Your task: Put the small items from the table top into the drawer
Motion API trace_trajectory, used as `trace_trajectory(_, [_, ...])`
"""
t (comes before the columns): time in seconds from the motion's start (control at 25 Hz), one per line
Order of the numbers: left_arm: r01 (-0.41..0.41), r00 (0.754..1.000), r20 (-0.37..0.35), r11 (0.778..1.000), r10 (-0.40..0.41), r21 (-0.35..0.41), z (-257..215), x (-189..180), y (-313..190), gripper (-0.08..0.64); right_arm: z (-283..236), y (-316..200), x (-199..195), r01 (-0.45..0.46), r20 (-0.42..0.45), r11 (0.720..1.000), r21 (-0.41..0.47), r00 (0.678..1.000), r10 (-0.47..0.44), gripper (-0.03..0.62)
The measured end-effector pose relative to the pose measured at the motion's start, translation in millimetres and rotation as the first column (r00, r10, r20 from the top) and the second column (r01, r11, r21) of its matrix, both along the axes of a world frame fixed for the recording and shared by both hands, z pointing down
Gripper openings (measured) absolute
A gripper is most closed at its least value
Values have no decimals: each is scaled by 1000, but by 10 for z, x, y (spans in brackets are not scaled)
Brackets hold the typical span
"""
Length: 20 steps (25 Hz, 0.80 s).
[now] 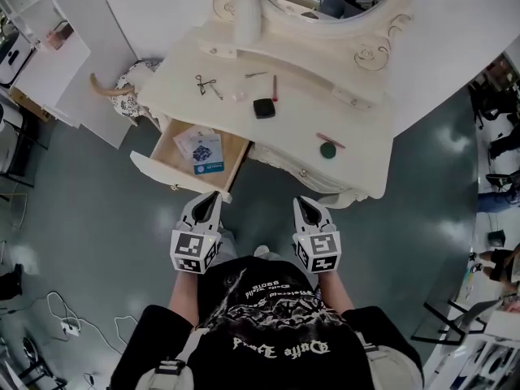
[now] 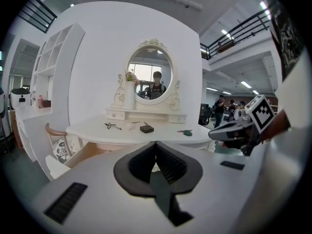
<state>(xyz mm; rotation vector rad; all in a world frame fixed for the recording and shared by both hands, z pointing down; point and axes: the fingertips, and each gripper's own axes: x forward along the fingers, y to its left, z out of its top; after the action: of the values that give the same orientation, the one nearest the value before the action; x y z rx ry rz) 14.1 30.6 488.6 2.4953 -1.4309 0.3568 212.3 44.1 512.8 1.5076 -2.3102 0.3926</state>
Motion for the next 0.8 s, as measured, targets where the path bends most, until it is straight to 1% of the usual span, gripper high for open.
trace_trajectory(0.28, [-51,999,3,999,51,-3,1,-315,-432,15,-11,-403,-326,-28,-9,999,-17,1000,28,11])
trace_trajectory(0.52, [-115,993,2,993,115,-4,2,-619,-828,15,7,-709,-585,-112,-2,993,-24,994,112,11])
trace_trajectory(0.64, [-163,987,9,987,163,-5,6,-751,-963,15,47,-778,-734,-145,-10,989,-34,989,144,11])
trace_trajectory(0.8, [-211,977,6,977,211,-5,8,-942,-1127,15,49,-875,-911,-209,-2,977,-35,978,209,11])
